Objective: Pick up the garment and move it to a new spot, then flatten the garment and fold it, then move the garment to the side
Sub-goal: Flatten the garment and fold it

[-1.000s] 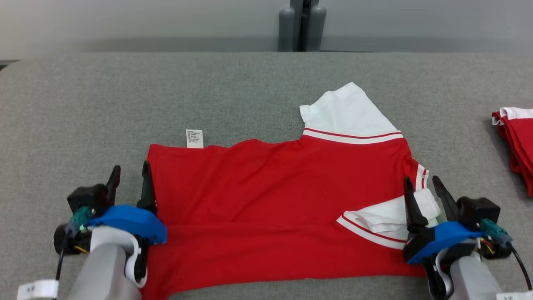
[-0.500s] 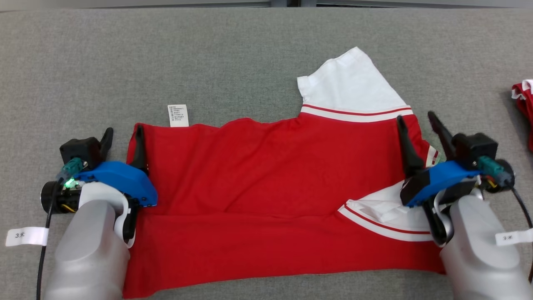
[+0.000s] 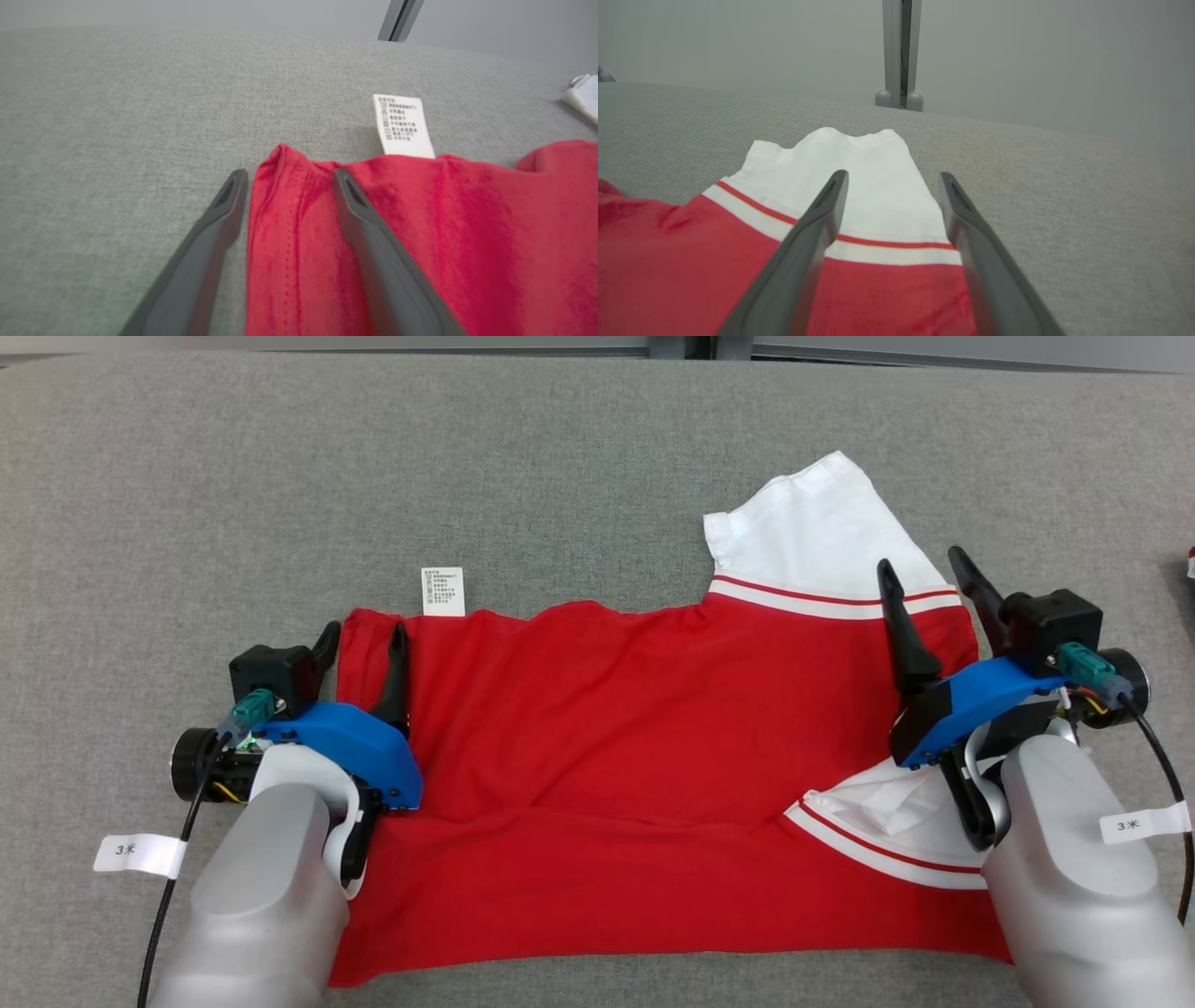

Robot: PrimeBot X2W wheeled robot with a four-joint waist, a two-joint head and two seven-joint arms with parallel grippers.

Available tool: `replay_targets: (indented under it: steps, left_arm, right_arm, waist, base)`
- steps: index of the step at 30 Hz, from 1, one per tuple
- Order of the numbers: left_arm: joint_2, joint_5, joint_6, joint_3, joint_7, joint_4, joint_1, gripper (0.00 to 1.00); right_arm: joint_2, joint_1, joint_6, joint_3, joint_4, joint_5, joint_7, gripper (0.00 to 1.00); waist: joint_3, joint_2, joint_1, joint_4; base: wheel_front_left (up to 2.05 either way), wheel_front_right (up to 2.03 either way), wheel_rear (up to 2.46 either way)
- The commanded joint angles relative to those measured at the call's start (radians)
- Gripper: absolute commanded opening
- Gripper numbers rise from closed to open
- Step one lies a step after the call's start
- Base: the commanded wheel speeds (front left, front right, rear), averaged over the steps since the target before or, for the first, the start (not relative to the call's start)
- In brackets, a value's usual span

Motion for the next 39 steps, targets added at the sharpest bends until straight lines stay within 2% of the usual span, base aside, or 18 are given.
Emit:
replay_targets:
  steps: [1,4,6,7,12,15,26,32,33,34,36,39]
  left_arm:
    - [0.001,-0.011,-0.009,-0.019,0.001,0.014,0.014,1.0]
    - [0.023,-0.023,-0.009,-0.041,0.001,0.033,-0.007,1.0]
    - [0.031,-0.029,-0.005,-0.051,0.001,0.043,-0.02,0.19]
    - [0.033,-0.032,-0.005,-0.055,0.001,0.046,-0.027,0.0]
    - [0.046,-0.034,-0.004,-0.06,-0.003,0.031,-0.061,0.0]
    - [0.042,-0.023,-0.004,-0.055,-0.004,-0.023,-0.071,0.0]
    - [-0.007,0.025,-0.002,-0.049,-0.005,-0.207,-0.023,0.0]
    - [-0.032,0.022,-0.005,-0.067,-0.005,-0.243,-0.008,0.0]
    - [-0.034,0.022,-0.005,-0.068,-0.005,-0.246,-0.006,0.0]
    - [-0.036,0.021,-0.005,-0.068,-0.005,-0.249,-0.006,0.0]
    - [-0.037,0.021,-0.005,-0.065,-0.005,-0.251,-0.005,0.0]
    - [-0.03,0.018,-0.005,-0.044,-0.005,-0.264,-0.001,0.0]
  right_arm:
    - [0.0,-0.007,0.0,0.004,0.009,-0.004,-0.006,1.0]
    - [-0.004,-0.021,0.0,0.012,0.021,0.002,-0.008,1.0]
    - [-0.01,-0.033,0.0,0.015,0.025,0.005,-0.009,1.0]
    - [-0.013,-0.038,0.0,0.016,0.029,0.003,-0.008,1.0]
    - [-0.037,-0.085,0.0,0.01,0.059,-0.004,0.03,1.0]
    - [-0.063,-0.134,0.0,0.012,0.087,-0.019,0.074,1.0]
    - [-0.138,-0.326,0.0,-0.038,0.254,-0.048,0.286,1.0]
    - [-0.15,-0.368,0.0,-0.072,0.344,-0.079,0.351,0.98]
    - [-0.147,-0.365,0.0,-0.076,0.358,-0.082,0.356,0.41]
    - [-0.146,-0.365,0.0,-0.079,0.366,-0.087,0.355,0.0]
    - [-0.145,-0.37,0.0,-0.092,0.369,-0.089,0.326,0.0]
    - [-0.158,-0.386,0.0,-0.127,0.328,-0.116,0.217,0.0]
  waist:
    - [-0.003,0.0,-0.0001,0.0]
    - [-0.001,0.0,-0.0001,-0.003]
    - [0.005,0.0,-0.0001,-0.005]
    - [0.009,0.0,-0.0001,-0.006]
    - [0.025,0.0,-0.0001,0.008]
    - [0.037,0.0,-0.0001,0.034]
    - [0.09,0.0,-0.0001,0.173]
    - [0.109,0.0,-0.0001,0.209]
    - [0.11,0.0,-0.0001,0.21]
    - [0.111,0.0,-0.0001,0.21]
    - [0.111,0.0,-0.0001,0.205]
    - [0.105,0.0,-0.0001,0.192]
  base:
    - [0.0,0.0,0.0]
    - [0.0,0.0,0.0]
    - [0.0,0.0,0.0]
    - [0.0,0.0,0.0]
    - [0.0,0.0,0.0]
    - [0.0,0.0,0.0]
    - [0.0,0.0,0.0]
    - [0.0,0.0,0.0]
    - [0.0,0.0,0.0]
    - [0.0,0.0,0.0]
    - [0.0,0.0,0.0]
    - [0.0,0.0,0.0]
